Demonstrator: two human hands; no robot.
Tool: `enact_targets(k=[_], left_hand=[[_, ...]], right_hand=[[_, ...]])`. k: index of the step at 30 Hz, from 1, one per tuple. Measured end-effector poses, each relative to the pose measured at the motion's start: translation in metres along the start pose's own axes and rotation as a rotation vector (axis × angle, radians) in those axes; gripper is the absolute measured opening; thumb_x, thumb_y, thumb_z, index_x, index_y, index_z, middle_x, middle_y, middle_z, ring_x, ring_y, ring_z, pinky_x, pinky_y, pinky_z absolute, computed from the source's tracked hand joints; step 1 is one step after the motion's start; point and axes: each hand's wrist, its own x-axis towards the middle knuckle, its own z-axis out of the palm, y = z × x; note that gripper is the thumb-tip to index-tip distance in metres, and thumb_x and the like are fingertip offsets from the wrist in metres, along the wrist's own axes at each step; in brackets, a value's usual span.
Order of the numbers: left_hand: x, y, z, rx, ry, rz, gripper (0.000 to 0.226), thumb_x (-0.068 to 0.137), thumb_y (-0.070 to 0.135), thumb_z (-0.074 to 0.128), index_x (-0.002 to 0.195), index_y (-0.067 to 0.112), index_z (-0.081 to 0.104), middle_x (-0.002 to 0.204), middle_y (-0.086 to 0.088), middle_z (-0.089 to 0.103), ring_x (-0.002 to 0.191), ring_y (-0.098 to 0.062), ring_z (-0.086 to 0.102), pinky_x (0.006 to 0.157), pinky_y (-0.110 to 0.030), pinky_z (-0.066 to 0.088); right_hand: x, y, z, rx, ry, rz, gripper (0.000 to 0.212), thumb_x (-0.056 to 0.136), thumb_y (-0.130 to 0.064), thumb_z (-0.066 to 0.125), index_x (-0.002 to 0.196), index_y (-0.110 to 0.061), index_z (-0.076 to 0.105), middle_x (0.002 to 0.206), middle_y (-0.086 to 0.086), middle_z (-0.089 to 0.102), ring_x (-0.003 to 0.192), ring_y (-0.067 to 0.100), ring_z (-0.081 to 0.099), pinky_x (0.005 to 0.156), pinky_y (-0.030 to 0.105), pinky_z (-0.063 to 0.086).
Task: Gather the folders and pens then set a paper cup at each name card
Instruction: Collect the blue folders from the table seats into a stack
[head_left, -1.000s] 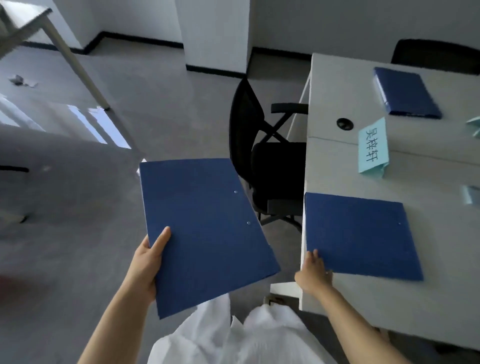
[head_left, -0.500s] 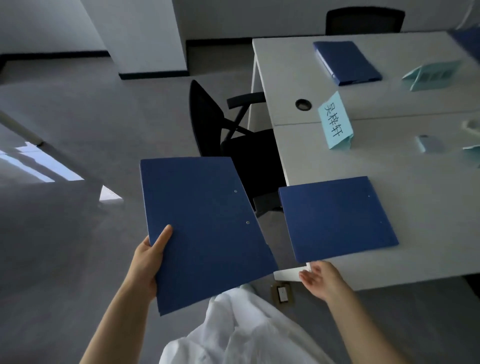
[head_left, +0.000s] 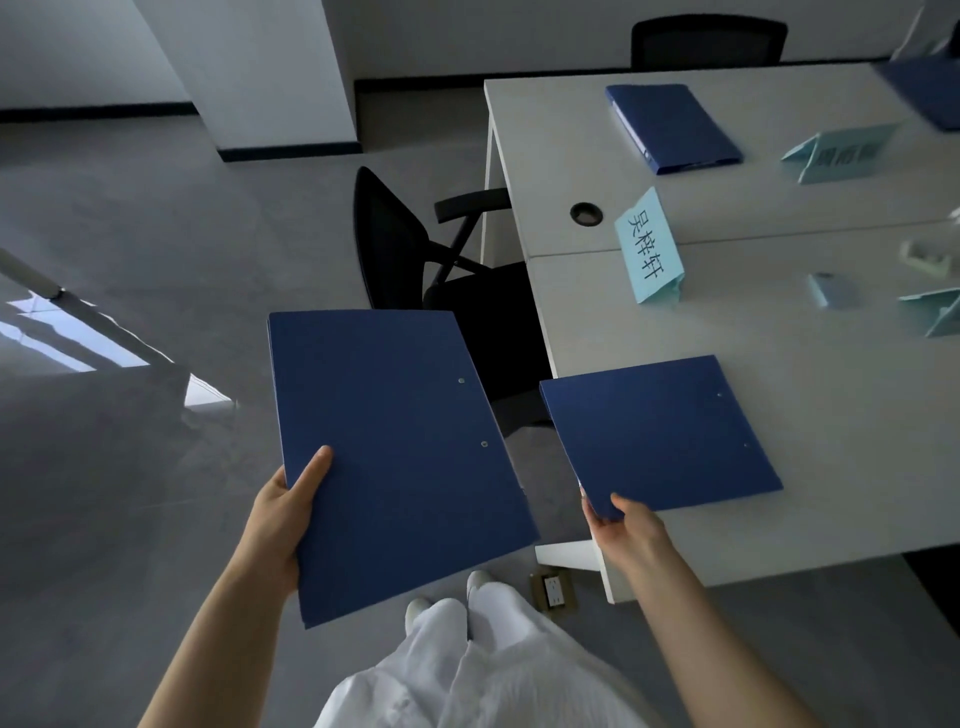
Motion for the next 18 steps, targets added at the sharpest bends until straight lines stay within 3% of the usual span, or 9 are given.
enact_targets(k=[6,10,15,16,18], left_hand=[[0.003,0.000,0.011,-0.027,-0.014,-0.004,0.038,0.089,0.041,0.064,0.116,0.014,0.064,0.101,-0.008,0.075,0.084,-0.027,0.073,0.068,-0.038,0.057],[0.003,0.003,0.021,-0.047,-0.010,0.005,0.041,0.090,0.041,0.063,0.119,0.013,0.063,0.103,-0.008,0.074,0.090,-0.028,0.071,0.070,-0.038,0.056],[-0.001,0.007,0.027,-0.067,0.013,0.024,0.040,0.089,0.045,0.063,0.116,0.014,0.064,0.101,-0.006,0.074,0.087,-0.026,0.072,0.067,-0.036,0.056],[-0.002,0.007,0.027,-0.071,0.020,0.024,0.039,0.090,0.045,0.062,0.114,0.015,0.064,0.100,-0.005,0.075,0.086,-0.025,0.072,0.066,-0.036,0.056],[-0.005,0.008,0.025,-0.087,0.037,0.030,0.035,0.090,0.046,0.061,0.109,0.017,0.065,0.099,-0.004,0.074,0.084,-0.023,0.072,0.064,-0.034,0.056]], right_hand=[[-0.017,-0.007,0.012,0.151,-0.105,-0.124,0.047,0.093,0.005,0.040,0.135,-0.015,0.049,0.135,0.014,0.054,0.107,0.030,0.059,0.072,0.038,0.057],[-0.051,-0.018,0.015,0.217,-0.281,-0.061,0.064,0.075,0.003,0.057,0.136,-0.014,0.049,0.114,0.013,0.064,0.093,0.023,0.067,0.064,0.029,0.060],[-0.081,-0.031,0.027,0.014,-0.481,-0.026,0.090,0.052,0.003,0.075,0.136,-0.018,0.049,0.108,0.016,0.068,0.083,0.025,0.073,0.054,0.029,0.055],[-0.083,-0.034,0.030,-0.045,-0.517,-0.025,0.090,0.050,0.002,0.075,0.135,-0.018,0.050,0.106,0.015,0.070,0.084,0.024,0.073,0.053,0.028,0.054],[-0.088,-0.039,0.038,-0.188,-0.596,-0.024,0.070,0.066,0.000,0.068,0.131,-0.021,0.053,0.109,0.012,0.070,0.086,0.022,0.072,0.054,0.026,0.053]])
